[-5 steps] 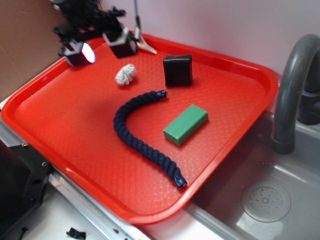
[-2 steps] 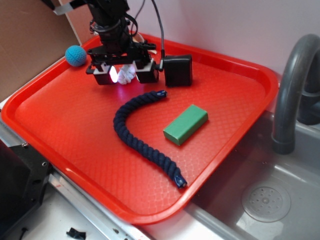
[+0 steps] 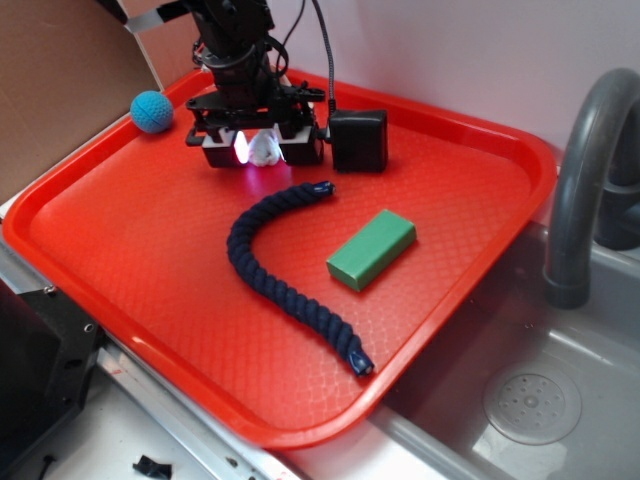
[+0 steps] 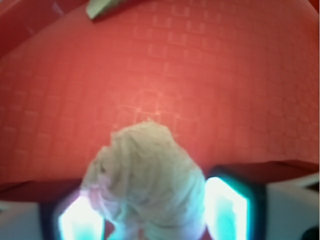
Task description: Grab the white paper.
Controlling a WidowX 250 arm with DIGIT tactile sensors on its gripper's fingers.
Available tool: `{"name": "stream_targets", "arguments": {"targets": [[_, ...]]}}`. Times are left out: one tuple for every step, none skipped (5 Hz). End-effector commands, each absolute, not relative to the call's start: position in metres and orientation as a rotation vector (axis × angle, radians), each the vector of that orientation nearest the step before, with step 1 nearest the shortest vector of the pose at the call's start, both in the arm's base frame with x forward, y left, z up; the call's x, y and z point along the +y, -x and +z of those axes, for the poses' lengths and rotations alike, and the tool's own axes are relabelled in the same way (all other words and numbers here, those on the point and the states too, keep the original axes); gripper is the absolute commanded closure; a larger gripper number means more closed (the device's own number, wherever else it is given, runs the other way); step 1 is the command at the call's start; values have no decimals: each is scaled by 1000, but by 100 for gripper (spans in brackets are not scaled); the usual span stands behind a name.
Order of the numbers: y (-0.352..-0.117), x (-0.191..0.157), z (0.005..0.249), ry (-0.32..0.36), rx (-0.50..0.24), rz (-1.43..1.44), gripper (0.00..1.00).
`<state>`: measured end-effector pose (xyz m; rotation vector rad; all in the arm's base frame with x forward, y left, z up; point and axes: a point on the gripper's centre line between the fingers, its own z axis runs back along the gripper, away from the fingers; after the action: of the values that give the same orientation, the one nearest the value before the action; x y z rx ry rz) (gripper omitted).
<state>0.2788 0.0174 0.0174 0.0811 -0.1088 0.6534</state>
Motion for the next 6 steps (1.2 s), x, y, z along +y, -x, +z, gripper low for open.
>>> {"name": "stream_targets", "arguments": {"targets": [[-276,21,33,-101,-76,614,100],[-269,16,72,-60,-58,447,100],[-260,14,113,-20,-26,314,100],[-228,7,161,107,-47,163,100],[-202,6,189,159,-86,119,100],[-183,3,197,157,-144,111,100]]}}
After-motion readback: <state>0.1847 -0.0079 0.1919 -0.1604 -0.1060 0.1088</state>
